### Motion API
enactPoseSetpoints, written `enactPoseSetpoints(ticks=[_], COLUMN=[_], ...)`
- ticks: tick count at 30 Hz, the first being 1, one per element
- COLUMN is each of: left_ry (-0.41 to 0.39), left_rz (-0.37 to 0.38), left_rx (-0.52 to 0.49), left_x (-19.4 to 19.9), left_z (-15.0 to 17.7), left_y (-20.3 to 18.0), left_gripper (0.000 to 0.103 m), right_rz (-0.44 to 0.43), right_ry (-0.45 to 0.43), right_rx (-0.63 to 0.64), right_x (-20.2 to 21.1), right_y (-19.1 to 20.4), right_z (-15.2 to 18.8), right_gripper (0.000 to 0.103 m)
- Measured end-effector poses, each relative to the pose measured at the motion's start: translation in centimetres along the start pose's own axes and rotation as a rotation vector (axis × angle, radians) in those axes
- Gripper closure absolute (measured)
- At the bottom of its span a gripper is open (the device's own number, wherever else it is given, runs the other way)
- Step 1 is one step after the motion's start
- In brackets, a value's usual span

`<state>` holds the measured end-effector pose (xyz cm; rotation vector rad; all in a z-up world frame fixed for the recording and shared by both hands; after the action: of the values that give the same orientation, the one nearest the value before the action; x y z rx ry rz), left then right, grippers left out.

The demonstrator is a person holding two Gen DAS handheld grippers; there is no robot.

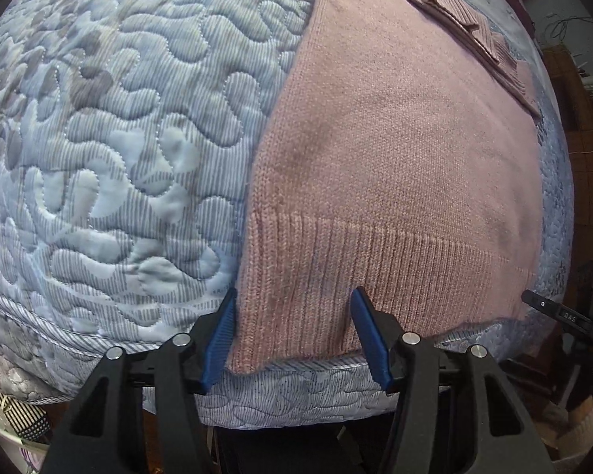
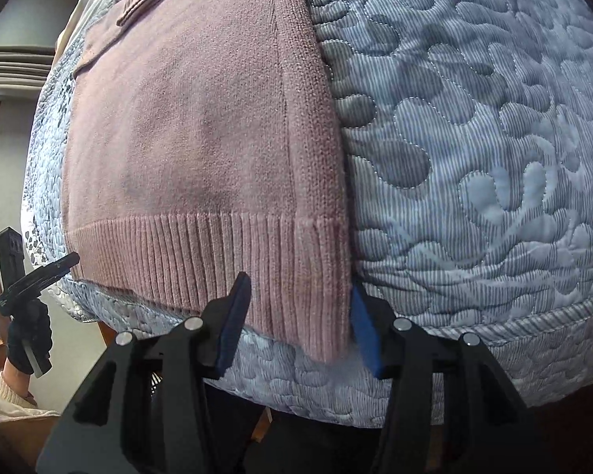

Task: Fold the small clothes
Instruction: 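Pinch the hem with the left tool while the right tool pinches it too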

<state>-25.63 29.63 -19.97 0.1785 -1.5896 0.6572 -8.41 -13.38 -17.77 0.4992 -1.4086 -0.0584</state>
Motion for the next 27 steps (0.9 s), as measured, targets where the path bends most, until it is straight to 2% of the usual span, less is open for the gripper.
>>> enactPoseSetpoints(ticks=[2, 5, 7, 8, 9, 11, 15, 20, 22, 27], left_ry=[-0.001, -0.011, -0.019, -0.020, -0.027, -0.036, -0.084, -0.163, -0.197, -0.260], left_rz=[-0.006, -0.028, -0.015, -0.002, -0.006, 0.008, 0.105, 0.164, 0.163, 0.164], left_rx=[0.005, 0.014, 0.023, 0.028, 0.027, 0.019, 0.032, 0.034, 0.019, -0.003], left_x=[-0.3, 0.1, 0.6, 0.5, 0.8, 1.7, 4.2, 7.2, 7.8, 7.8], left_z=[0.1, 0.0, -0.1, -0.2, -0.2, -0.5, -1.5, -4.5, -6.0, -10.5], left_y=[-0.2, -1.0, -0.5, -0.4, -0.4, -0.2, -0.4, -0.5, -0.9, -0.9], left_gripper=[0.050, 0.060, 0.079, 0.083, 0.093, 0.093, 0.093, 0.093, 0.093, 0.093], right_rz=[-0.001, 0.003, 0.000, -0.020, -0.033, -0.074, -0.214, -0.373, -0.393, -0.364], right_ry=[0.006, 0.021, 0.023, 0.025, 0.023, 0.017, -0.012, -0.096, -0.137, -0.183], right_rx=[0.005, 0.001, -0.008, -0.013, -0.016, -0.022, -0.067, -0.166, -0.185, -0.164], right_x=[-0.3, -1.0, -0.8, -0.7, -0.4, 0.3, 2.5, 6.0, 7.0, 7.5], right_y=[0.2, 0.4, 0.2, 0.2, 0.3, 0.6, 0.9, 0.4, 0.0, -0.3], right_z=[0.0, -0.1, -0.3, -0.3, -0.3, -0.2, -0.7, -3.4, -5.2, -10.0], right_gripper=[0.057, 0.071, 0.089, 0.093, 0.093, 0.094, 0.094, 0.095, 0.095, 0.095])
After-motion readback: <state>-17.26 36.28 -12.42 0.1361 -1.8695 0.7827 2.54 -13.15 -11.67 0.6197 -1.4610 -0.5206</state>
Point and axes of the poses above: each gripper's, at about its wrist camera, not at the fingertips, and x roughly against the way its jaws point, y to its left, z to its underside, the point moved 3 cm from there along -x, roughly the way its jaws point, and after that the axes turned 2 degrees about -y, right-handed, at the moved point
